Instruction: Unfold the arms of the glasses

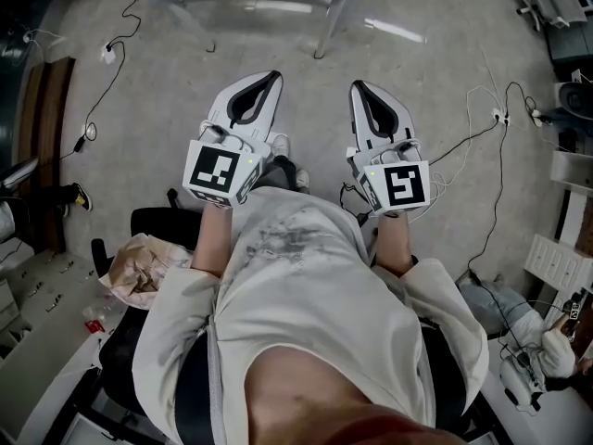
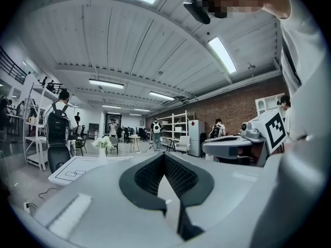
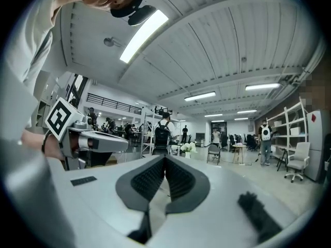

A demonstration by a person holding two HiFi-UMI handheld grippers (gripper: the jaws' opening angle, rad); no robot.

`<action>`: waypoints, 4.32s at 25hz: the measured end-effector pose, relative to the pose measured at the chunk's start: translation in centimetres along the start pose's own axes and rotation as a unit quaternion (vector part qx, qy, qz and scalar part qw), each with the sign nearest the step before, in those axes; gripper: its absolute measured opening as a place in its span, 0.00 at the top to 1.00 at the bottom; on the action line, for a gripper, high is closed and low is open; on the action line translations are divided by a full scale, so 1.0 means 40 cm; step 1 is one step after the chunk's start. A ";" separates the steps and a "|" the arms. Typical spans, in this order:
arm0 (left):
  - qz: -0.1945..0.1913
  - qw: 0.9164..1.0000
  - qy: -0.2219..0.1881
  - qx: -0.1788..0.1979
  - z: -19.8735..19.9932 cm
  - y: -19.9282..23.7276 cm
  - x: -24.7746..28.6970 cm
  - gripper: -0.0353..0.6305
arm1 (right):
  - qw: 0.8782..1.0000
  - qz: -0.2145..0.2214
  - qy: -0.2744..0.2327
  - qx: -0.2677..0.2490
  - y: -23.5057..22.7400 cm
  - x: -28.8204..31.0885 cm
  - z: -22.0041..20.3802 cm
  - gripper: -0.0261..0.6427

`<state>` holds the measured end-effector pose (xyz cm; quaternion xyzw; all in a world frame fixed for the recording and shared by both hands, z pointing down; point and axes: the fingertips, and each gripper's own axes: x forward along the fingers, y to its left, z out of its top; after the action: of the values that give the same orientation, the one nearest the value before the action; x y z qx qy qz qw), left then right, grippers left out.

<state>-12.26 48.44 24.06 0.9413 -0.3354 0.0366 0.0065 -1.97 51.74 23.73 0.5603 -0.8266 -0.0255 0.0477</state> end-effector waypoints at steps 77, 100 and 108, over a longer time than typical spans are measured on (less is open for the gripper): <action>-0.009 1.000 0.023 -0.013 0.010 0.490 0.767 0.93 | 0.999 0.020 0.030 0.010 -0.562 0.728 -0.062 0.94; -0.044 0.999 0.028 -0.008 -0.012 0.650 0.926 0.93 | 0.999 -0.005 0.041 0.014 -0.641 0.928 -0.096 0.94; -0.064 0.997 0.019 -0.025 -0.020 0.742 0.990 0.93 | 0.998 -0.015 0.059 0.017 -0.670 1.031 -0.119 0.94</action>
<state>-0.48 0.49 27.41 0.9595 -0.2754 0.0460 0.0384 8.13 3.55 27.96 0.5735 -0.8143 0.0207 0.0868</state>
